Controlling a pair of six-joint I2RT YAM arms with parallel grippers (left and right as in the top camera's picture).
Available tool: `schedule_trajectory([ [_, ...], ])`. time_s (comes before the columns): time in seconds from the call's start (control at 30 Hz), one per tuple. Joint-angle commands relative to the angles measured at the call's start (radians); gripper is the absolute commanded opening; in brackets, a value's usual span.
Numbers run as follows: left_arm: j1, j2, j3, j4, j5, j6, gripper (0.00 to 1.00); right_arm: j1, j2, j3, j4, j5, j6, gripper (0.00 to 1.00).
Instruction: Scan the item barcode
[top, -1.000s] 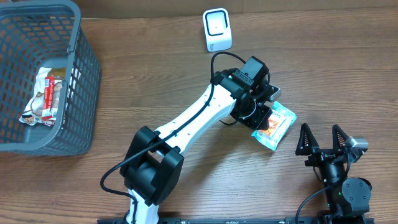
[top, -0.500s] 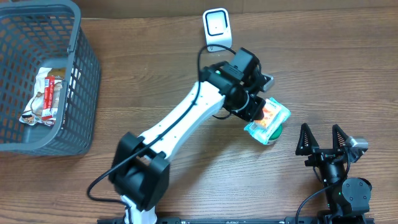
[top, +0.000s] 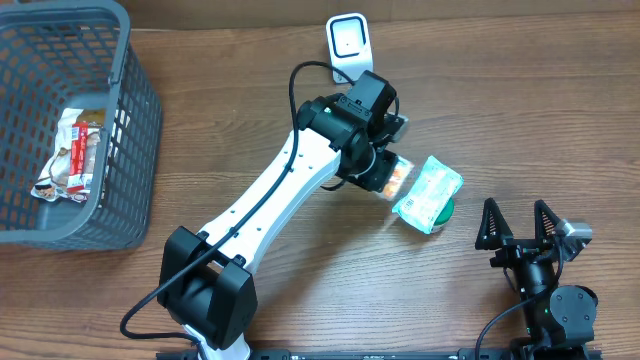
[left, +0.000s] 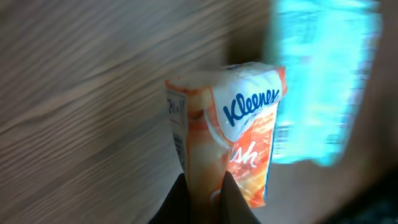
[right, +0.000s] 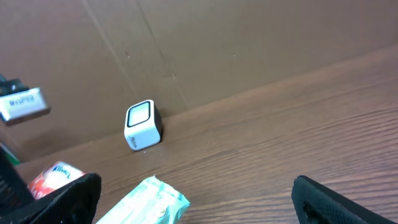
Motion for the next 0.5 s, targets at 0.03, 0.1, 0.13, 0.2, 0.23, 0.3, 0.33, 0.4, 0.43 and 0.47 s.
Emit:
schedule_trajectory([
  [0.03, 0.002, -0.019, 0.016, -0.051, -0.324, -0.139, 0.04, -0.005, -0.009, -0.010, 0.007, -0.006, -0.003, 1.00],
  [0.1, -0.005, -0.019, 0.015, -0.083, -0.421, -0.211, 0.04, -0.005, -0.009, -0.010, 0.007, -0.006, -0.003, 1.00],
  [0.13, -0.011, -0.019, 0.013, -0.098, -0.476, -0.254, 0.04, -0.005, -0.009, -0.010, 0.007, -0.006, -0.003, 1.00],
  [0.2, -0.030, -0.019, 0.002, -0.114, -0.571, -0.340, 0.04, -0.005, -0.009, -0.010, 0.007, -0.006, -0.003, 1.00],
  [0.23, -0.043, -0.019, -0.008, -0.116, -0.621, -0.384, 0.04, -0.005, -0.009, -0.010, 0.007, -0.006, -0.003, 1.00],
  [0.3, -0.074, -0.019, -0.036, -0.114, -0.712, -0.462, 0.04, -0.005, -0.009, -0.010, 0.007, -0.006, -0.003, 1.00],
  [0.33, -0.093, -0.019, -0.058, -0.112, -0.766, -0.504, 0.04, -0.005, -0.009, -0.010, 0.007, -0.006, -0.003, 1.00],
  [0.4, -0.128, -0.018, -0.108, -0.099, -0.845, -0.542, 0.04, -0.005, -0.009, -0.010, 0.007, -0.006, -0.003, 1.00],
  [0.43, -0.143, -0.018, -0.135, -0.082, -0.862, -0.544, 0.04, -0.005, -0.009, -0.010, 0.007, -0.006, -0.003, 1.00],
  [0.47, -0.161, -0.018, -0.171, -0.057, -0.874, -0.544, 0.04, -0.005, -0.009, -0.010, 0.007, -0.006, -0.003, 1.00],
])
